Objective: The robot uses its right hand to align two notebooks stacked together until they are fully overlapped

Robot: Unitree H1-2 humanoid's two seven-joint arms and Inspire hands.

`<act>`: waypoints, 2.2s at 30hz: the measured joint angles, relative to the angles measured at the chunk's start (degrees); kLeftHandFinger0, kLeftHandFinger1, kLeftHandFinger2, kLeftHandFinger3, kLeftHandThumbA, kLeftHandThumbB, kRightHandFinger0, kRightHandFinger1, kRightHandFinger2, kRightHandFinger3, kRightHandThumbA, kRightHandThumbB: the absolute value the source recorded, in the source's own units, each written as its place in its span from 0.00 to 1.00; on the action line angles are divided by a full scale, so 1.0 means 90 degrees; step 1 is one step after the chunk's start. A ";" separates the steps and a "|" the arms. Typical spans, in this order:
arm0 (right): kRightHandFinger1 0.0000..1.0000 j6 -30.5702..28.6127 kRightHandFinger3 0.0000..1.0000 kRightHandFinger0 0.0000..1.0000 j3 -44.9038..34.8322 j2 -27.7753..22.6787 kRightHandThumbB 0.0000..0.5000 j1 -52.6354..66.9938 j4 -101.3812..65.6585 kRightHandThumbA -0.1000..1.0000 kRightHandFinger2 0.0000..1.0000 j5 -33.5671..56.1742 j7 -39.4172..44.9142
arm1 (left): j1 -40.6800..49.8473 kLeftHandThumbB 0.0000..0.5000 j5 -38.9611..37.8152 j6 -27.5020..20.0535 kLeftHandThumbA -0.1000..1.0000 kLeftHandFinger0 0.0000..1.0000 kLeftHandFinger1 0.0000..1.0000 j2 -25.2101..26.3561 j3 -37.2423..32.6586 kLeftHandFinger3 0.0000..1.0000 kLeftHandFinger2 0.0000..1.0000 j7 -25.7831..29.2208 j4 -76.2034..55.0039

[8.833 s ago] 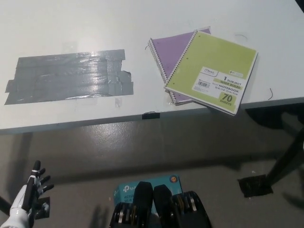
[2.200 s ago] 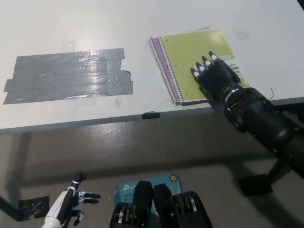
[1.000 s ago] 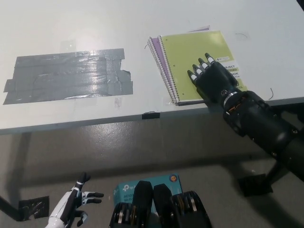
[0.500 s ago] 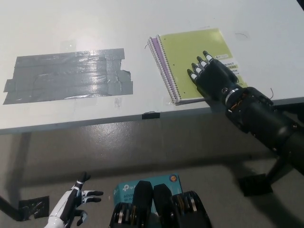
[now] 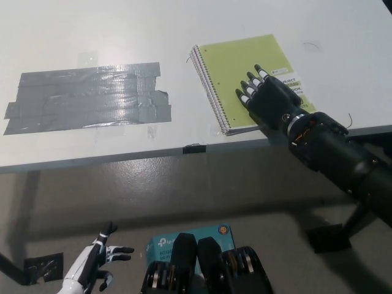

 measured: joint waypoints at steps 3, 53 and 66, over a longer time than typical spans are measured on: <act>1.00 -0.0011 1.00 1.00 -0.0004 0.0000 0.86 0.0000 0.0000 1.00 1.00 0.0000 -0.0007 | -0.0006 1.00 0.0003 0.0000 1.00 0.67 0.71 0.0002 -0.0008 1.00 0.68 0.0000 -0.0008; 1.00 0.0118 1.00 1.00 -0.1894 -0.1050 0.21 -0.0925 -0.2916 0.89 1.00 0.0179 0.0438 | 0.0611 1.00 -0.0002 0.0009 1.00 0.77 0.71 0.0082 0.0003 1.00 0.69 0.0002 -0.0079; 1.00 0.0350 1.00 1.00 -0.4021 -0.1611 0.23 0.2836 -0.6337 0.72 1.00 0.0523 0.1015 | 0.0619 0.75 -0.0005 0.0014 1.00 0.76 0.79 0.0087 0.0005 1.00 0.86 0.0002 0.0023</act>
